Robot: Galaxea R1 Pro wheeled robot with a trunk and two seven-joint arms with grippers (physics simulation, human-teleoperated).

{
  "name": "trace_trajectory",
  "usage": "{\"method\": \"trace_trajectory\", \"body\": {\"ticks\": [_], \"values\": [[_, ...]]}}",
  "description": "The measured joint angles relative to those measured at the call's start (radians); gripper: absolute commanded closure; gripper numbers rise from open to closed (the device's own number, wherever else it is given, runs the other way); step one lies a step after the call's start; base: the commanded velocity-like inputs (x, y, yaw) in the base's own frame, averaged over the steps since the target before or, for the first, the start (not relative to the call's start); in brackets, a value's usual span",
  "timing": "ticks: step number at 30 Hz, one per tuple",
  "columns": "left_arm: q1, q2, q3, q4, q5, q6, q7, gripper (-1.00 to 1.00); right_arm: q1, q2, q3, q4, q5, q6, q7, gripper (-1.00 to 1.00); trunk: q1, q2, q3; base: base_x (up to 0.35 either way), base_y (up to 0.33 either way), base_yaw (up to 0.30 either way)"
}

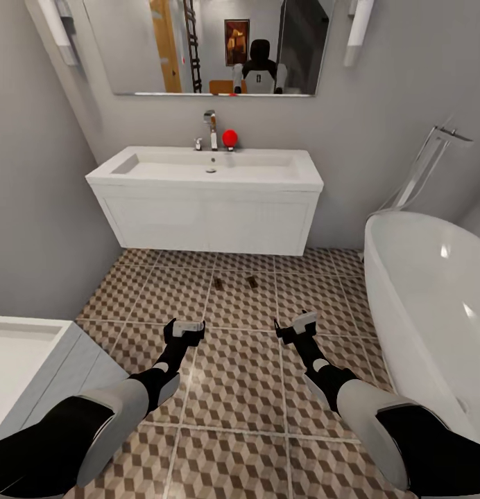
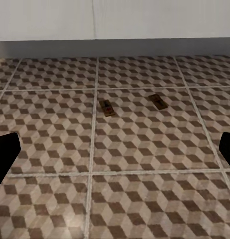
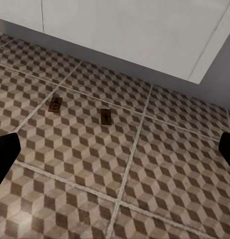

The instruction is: Take the four mousetraps from the cabinet in the bathroom and place them on the bathroom floor. Make sure all four end up on the same floor surface, and ensure that at least two of them are either under or directly next to the same bathroom sink.

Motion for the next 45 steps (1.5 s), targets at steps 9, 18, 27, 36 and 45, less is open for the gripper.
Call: {"method": "trace_trajectory", "body": {"ticks": [9,18,27,36,45], "values": [[0.0,0.0,0.0,0.0,0.0,0.0,0.0,-1.0,0.0,0.0,0.0,0.0,-0.001,0.0,0.0,-1.0,-0.035,0.063,0.028,0.0,0.0,0.0],[0.0,0.0,0.0,0.0,0.0,0.0,0.0,-1.0,0.0,0.0,0.0,0.0,0.0,0.0,0.0,-1.0,-0.069,0.126,0.056,0.0,0.0,0.0],[0.0,0.0,0.0,0.0,0.0,0.0,0.0,-1.0,0.0,0.0,0.0,0.0,-0.001,-0.001,0.0,-1.0,-0.104,0.189,0.085,0.0,0.0,0.0],[0.001,0.0,0.0,0.0,0.0,0.0,0.0,-1.0,0.0,0.0,0.0,0.0,-0.001,-0.001,-0.001,-1.0,-0.138,0.252,0.113,0.0,0.0,0.0],[0.002,0.0,0.0,0.0,0.0,0.0,0.0,-1.0,0.0,0.0,0.0,0.0,-0.001,-0.001,-0.002,-1.0,-0.173,0.315,0.141,0.0,0.0,0.0]]}}
